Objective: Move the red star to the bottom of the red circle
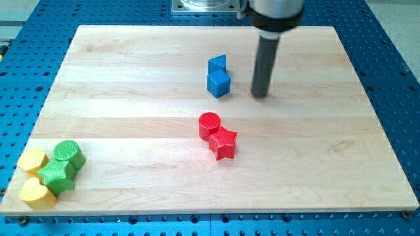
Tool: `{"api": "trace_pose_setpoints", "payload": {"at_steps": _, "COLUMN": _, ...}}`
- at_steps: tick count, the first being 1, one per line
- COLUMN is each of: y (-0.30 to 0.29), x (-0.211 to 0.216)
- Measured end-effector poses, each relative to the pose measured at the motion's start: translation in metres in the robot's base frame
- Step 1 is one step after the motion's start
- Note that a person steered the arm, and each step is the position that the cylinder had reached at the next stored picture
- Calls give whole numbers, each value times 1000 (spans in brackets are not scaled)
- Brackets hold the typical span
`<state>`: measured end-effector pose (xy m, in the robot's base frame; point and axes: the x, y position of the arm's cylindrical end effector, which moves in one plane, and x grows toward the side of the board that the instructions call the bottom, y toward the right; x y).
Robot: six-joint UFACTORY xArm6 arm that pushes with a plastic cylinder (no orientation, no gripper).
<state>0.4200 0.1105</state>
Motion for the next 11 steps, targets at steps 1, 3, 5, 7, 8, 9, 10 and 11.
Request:
{"api": "trace_pose_setpoints", "payload": {"at_steps": 1, "y": 34, "x": 67}}
{"api": "trace_pose_setpoints", "payload": {"at_steps": 3, "y": 8, "x": 126}}
{"api": "trace_pose_setpoints", "payload": {"at_steps": 5, "y": -60, "x": 124}}
{"api": "trace_pose_setpoints", "payload": {"at_steps": 7, "y": -41, "x": 77}}
{"api": "trace_pose_setpoints", "payload": {"at_steps": 8, "y": -48, "x": 95}}
{"api": "trace_pose_setpoints", "payload": {"at_steps": 9, "y": -51, "x": 125}}
{"api": "trace_pose_setpoints", "payload": {"at_steps": 10, "y": -45, "x": 141}}
{"api": "trace_pose_setpoints", "payload": {"at_steps": 11, "y": -32, "x": 107}}
